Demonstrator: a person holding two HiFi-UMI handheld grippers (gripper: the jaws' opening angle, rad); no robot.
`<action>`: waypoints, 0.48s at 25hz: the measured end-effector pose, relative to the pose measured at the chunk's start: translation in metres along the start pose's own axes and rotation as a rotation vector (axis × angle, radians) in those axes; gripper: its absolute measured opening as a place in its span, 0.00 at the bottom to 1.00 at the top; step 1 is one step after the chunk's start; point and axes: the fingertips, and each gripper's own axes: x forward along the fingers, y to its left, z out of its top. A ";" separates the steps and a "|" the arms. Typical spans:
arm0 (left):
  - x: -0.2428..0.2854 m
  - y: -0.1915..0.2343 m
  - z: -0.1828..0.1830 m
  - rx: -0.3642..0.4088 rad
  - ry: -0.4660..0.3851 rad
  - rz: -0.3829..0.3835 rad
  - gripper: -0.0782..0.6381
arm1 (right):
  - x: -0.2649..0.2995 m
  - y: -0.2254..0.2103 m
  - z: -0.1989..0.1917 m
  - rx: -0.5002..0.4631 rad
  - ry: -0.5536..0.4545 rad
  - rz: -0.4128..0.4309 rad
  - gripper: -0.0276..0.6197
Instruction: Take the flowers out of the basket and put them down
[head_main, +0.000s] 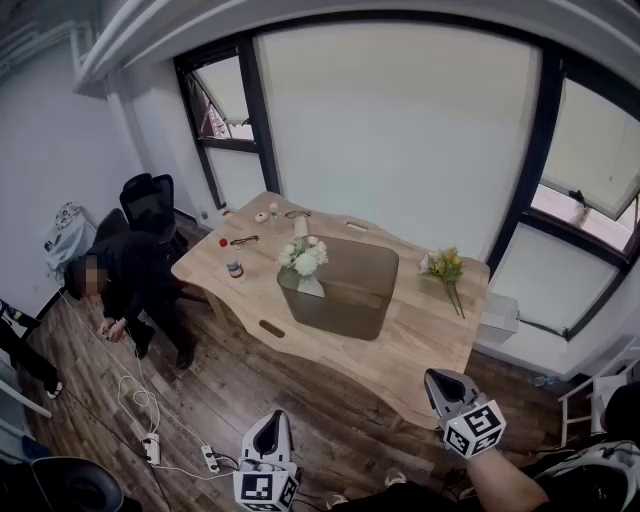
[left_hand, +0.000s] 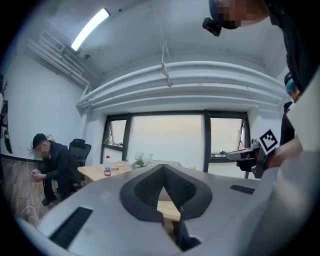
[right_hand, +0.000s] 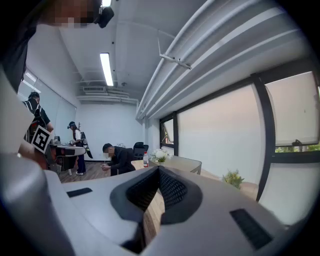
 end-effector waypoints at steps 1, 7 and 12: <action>-0.004 0.004 -0.003 -0.001 0.003 -0.002 0.11 | 0.001 0.006 0.000 -0.005 0.001 0.000 0.08; -0.013 0.026 -0.007 0.025 0.009 -0.039 0.11 | 0.006 0.030 0.000 -0.018 -0.001 -0.025 0.08; -0.009 0.040 -0.006 0.016 0.002 -0.045 0.11 | 0.011 0.041 0.007 -0.034 -0.010 -0.033 0.08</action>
